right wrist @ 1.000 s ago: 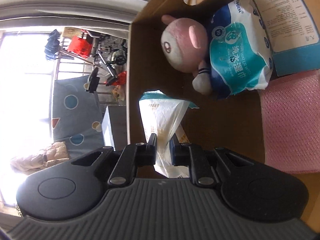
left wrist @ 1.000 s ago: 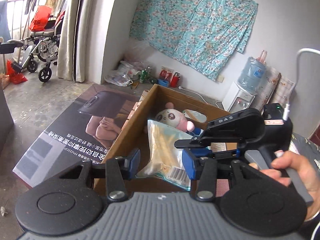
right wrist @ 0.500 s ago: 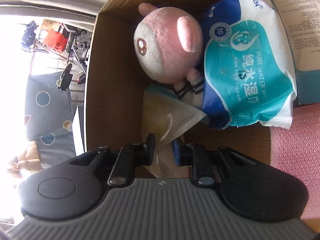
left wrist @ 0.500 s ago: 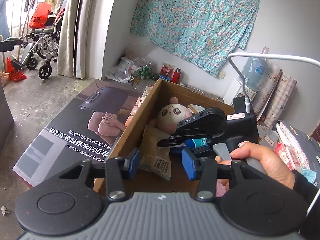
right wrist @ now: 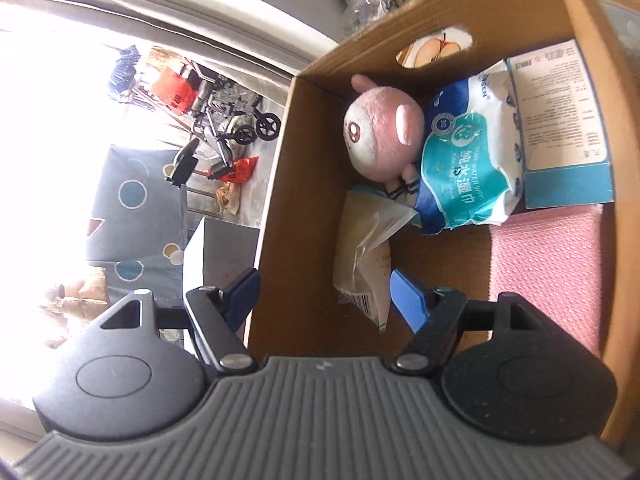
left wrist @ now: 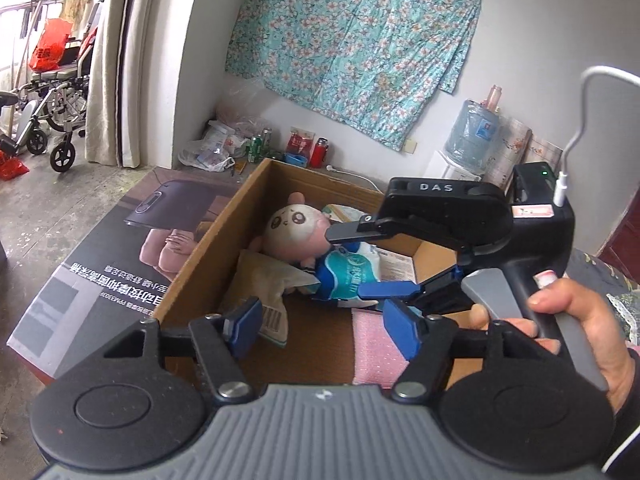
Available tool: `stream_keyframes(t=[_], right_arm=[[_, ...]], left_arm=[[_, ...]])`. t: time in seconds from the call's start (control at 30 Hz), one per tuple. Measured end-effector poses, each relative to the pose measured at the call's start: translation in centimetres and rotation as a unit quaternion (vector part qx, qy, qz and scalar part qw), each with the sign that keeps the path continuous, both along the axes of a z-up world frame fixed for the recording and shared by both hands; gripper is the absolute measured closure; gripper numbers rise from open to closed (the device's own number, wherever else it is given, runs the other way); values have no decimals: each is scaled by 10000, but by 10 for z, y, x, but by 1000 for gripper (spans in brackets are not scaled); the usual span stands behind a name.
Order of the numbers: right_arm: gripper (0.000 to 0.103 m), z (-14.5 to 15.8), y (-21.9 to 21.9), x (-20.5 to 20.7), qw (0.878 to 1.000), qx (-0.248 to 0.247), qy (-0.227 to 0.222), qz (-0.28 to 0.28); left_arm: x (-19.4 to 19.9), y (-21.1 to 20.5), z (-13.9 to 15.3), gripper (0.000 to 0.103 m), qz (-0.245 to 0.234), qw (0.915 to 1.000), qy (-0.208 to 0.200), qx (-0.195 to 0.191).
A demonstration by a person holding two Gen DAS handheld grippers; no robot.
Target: Organize soft objects
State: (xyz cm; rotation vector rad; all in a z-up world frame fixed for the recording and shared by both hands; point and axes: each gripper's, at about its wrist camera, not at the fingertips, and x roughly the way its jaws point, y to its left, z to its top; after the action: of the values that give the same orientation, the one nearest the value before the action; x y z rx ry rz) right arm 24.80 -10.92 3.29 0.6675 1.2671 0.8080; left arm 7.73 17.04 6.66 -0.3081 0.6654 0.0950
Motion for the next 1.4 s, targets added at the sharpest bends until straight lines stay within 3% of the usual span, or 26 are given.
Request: stream_keyframes(t=[0.13, 0.33, 0.67, 0.83, 1.03, 1.23, 1.4], right_arm=[[30, 25, -60, -21, 9988, 181, -379, -249], [29, 45, -178, -59, 9923, 60, -827, -919], [29, 50, -346, -90, 9640, -1267, -1330, -1922], [29, 38, -408, -74, 9499, -1794, -1177, -2272], [35, -2, -449, -33, 9443, -2150, -646, -2407], [41, -34, -457, 5, 9443, -2300, -297, -2336], [45, -55, -455, 32, 9421, -2532, -2, -2198]], left_arm=[[0, -33, 5, 22, -411, 9991, -117, -1], [7, -103, 3, 16, -1259, 9918, -232, 46], [30, -244, -27, 16, -2769, 9601, -363, 110], [47, -304, -48, 22, -3217, 9458, -415, 166], [73, -360, -78, 44, -3482, 9367, -223, 291], [105, -393, -105, 58, -3409, 9391, 79, 432], [124, -402, -123, 62, -3337, 9412, 346, 408]])
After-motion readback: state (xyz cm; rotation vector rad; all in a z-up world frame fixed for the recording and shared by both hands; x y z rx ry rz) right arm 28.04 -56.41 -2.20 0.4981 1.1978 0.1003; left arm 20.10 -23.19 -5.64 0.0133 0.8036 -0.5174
